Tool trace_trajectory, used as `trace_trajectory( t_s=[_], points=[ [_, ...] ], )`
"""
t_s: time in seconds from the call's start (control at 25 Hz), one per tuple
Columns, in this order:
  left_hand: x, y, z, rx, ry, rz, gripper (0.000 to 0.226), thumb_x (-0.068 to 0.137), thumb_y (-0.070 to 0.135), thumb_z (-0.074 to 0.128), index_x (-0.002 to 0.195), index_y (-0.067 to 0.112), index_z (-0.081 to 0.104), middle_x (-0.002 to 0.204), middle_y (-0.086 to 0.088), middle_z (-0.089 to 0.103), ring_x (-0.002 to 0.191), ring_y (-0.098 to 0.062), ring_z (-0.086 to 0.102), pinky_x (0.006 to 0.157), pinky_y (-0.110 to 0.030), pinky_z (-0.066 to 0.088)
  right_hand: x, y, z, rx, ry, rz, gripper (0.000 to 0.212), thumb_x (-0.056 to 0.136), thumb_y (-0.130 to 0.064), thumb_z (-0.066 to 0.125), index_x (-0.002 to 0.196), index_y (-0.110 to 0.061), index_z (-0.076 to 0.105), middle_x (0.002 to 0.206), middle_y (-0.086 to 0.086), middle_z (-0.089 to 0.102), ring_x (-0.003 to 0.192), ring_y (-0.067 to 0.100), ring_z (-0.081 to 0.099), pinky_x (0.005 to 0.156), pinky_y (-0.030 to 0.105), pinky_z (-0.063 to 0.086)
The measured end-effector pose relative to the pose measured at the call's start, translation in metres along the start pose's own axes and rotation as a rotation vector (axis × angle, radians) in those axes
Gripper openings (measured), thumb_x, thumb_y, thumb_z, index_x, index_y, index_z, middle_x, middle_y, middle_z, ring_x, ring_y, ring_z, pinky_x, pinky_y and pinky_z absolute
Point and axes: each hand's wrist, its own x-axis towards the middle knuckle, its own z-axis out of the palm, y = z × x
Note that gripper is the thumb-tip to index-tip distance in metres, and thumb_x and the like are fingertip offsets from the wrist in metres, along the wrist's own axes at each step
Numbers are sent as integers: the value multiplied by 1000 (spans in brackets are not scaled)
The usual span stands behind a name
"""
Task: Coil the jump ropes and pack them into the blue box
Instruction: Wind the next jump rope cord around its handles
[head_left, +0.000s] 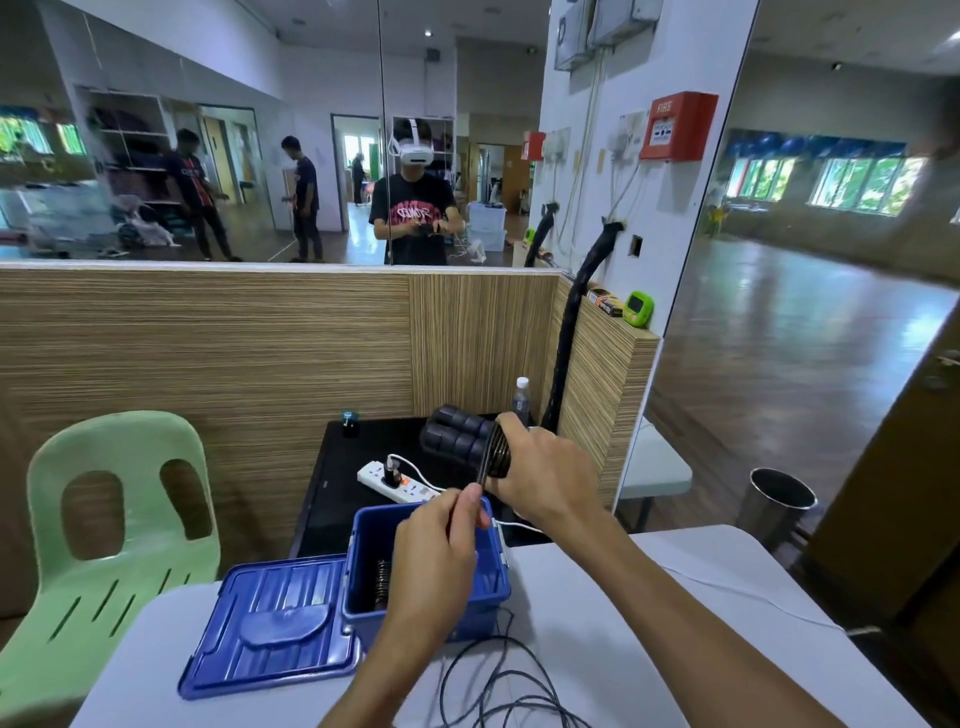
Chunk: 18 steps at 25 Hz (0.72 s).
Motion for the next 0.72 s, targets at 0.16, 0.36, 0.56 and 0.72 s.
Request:
trace_trajectory(
  t_s=[0.16, 0.36, 0.56, 0.72],
  points=[
    [-22, -38, 5, -183, -79, -161, 44, 95, 42, 44, 57, 22, 47, 50, 7, 41, 51, -9, 36, 51, -24, 27, 9, 22, -14, 132, 47, 44, 58, 80, -58, 65, 128, -33, 46, 93, 3, 70, 85, 29, 67, 65, 34, 50],
    [-12, -66, 5, -223, -57, -125, 41, 101, 27, 43, 62, 15, 47, 52, 6, 40, 52, -9, 35, 50, -21, 28, -1, 23, -9, 208, 38, -25, 58, 75, -60, 64, 125, -35, 49, 89, -2, 69, 80, 23, 66, 69, 37, 55],
    [1, -90, 19, -70, 19, 7, 36, 97, 34, 42, 66, 17, 49, 56, 8, 48, 50, -5, 39, 49, -18, 31, -7, 18, -15, 327, -66, -122, 58, 73, -55, 72, 124, -36, 53, 95, -10, 67, 84, 12, 60, 70, 27, 48],
    [8, -95, 13, 85, -16, 247, 30, 98, 29, 40, 71, 17, 45, 57, 11, 42, 51, -4, 36, 47, -14, 26, -6, 28, -32, 476, -166, -161, 63, 65, -60, 77, 119, -36, 57, 95, -15, 65, 85, 3, 61, 73, 22, 48]
  ],
)
